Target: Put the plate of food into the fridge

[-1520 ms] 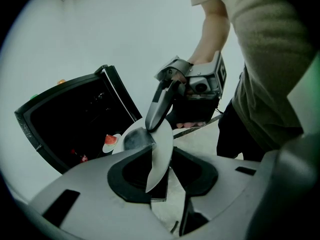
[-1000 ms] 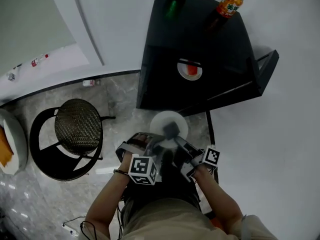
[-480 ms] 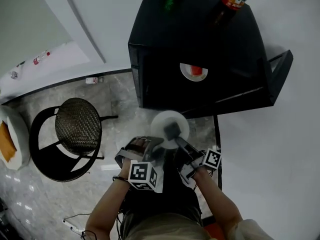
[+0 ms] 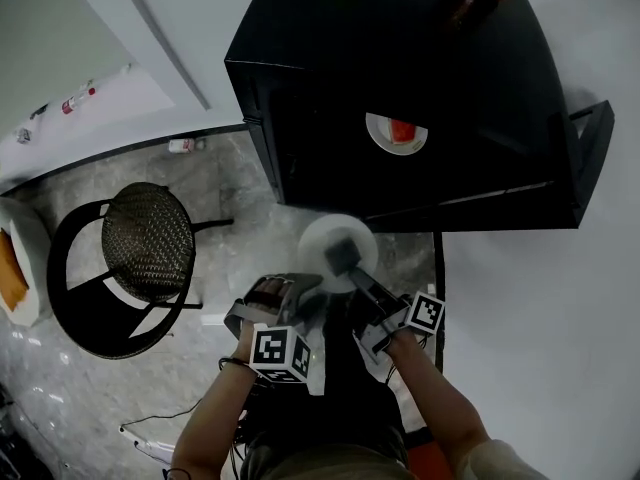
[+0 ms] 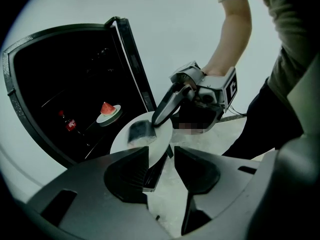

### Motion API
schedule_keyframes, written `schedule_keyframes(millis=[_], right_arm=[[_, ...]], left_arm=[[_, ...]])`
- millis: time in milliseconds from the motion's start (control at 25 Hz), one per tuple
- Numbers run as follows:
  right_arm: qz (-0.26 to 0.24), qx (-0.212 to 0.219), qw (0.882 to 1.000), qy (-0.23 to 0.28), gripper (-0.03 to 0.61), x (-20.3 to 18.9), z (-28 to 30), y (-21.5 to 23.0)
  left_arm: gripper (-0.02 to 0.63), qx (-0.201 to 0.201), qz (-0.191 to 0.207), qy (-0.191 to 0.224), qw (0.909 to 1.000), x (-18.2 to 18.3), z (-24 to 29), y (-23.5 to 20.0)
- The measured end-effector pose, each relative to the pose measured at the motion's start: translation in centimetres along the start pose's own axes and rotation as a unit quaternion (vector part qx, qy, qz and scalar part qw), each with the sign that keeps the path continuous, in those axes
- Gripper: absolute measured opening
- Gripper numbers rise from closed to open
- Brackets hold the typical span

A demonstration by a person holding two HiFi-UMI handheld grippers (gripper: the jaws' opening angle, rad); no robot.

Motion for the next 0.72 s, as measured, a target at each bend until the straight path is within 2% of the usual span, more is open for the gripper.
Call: schedule_keyframes(millis=[520,720], right_arm=[[0.001,-0.012,1.0,0.002,0.043,1.7,0.9,4.3],[0.006,0.0,1.0,0.006,0.043,2.2,2.1,6.0]], left_arm=[[0.141,0.001,-0.017,0.009,0.9998,-2.0,3.6,-0.3],[0.141,0.003,-0.035,0.02,0.9992,-3.2,4.5,-0.1]])
Point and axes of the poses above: the fingertips, and each gripper's own axes: z forward along the fingers, y to its right, x out of its top, the point moved 9 cm from there along -z, backward along the fingers
